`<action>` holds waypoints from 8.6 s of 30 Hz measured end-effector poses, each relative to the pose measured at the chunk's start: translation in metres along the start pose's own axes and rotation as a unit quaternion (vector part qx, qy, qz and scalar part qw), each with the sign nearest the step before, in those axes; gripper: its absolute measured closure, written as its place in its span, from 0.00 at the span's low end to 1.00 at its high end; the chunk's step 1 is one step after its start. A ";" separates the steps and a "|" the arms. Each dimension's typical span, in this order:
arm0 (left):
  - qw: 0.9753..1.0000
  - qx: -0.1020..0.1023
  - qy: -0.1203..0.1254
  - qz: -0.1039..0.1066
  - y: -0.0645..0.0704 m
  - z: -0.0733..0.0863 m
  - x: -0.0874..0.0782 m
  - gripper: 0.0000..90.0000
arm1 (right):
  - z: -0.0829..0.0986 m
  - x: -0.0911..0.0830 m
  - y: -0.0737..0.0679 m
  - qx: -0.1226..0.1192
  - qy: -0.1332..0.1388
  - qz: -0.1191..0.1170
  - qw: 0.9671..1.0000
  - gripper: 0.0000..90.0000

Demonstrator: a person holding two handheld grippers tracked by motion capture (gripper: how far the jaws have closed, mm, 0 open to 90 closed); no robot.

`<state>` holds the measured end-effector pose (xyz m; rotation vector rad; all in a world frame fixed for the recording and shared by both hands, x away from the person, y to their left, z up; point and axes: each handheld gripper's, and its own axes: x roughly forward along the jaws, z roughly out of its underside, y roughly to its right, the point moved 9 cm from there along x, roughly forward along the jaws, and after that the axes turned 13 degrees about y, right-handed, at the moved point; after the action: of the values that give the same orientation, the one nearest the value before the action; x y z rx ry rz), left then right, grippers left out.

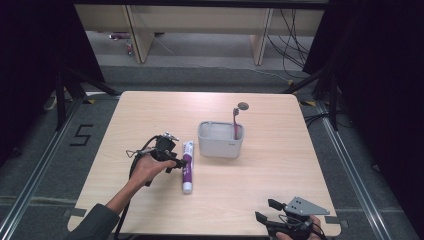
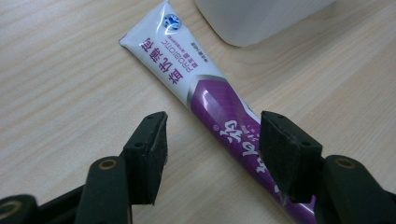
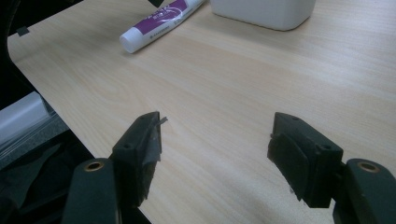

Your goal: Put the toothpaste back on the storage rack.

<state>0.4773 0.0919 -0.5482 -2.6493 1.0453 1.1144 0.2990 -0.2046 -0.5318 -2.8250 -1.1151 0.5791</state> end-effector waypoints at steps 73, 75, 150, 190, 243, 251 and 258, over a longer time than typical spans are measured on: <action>0.993 -0.001 -0.112 -0.035 0.004 0.006 0.023 0.64 | 0.000 -0.001 -0.001 0.001 -0.001 -0.005 1.000 0.39; 0.993 -0.001 -0.110 -0.039 0.003 0.005 0.021 0.65 | 0.000 0.000 -0.002 0.002 -0.001 -0.006 1.000 0.39; 0.996 0.047 -0.070 0.016 -0.012 -0.015 -0.018 0.84 | 0.003 -0.001 -0.003 0.027 -0.010 -0.001 1.000 0.39; 0.981 0.012 0.187 0.054 0.016 -0.107 -0.061 0.84 | 0.003 -0.001 -0.002 0.021 -0.008 0.000 1.000 0.39; 0.949 0.022 0.310 0.047 0.093 -0.201 0.007 0.84 | 0.000 -0.001 -0.001 0.005 0.002 -0.011 1.000 0.39; 0.949 0.022 0.311 0.047 0.093 -0.201 0.020 0.84 | 0.001 -0.003 -0.004 0.020 -0.004 -0.009 1.000 0.39; 0.948 0.009 0.314 0.042 0.089 -0.201 0.027 0.84 | 0.000 -0.003 -0.005 0.027 -0.003 -0.012 1.000 0.39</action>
<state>0.5564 -0.0556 -0.4032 -3.0385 1.2426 0.2370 0.2932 -0.2030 -0.5302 -2.7617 -1.1156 0.6084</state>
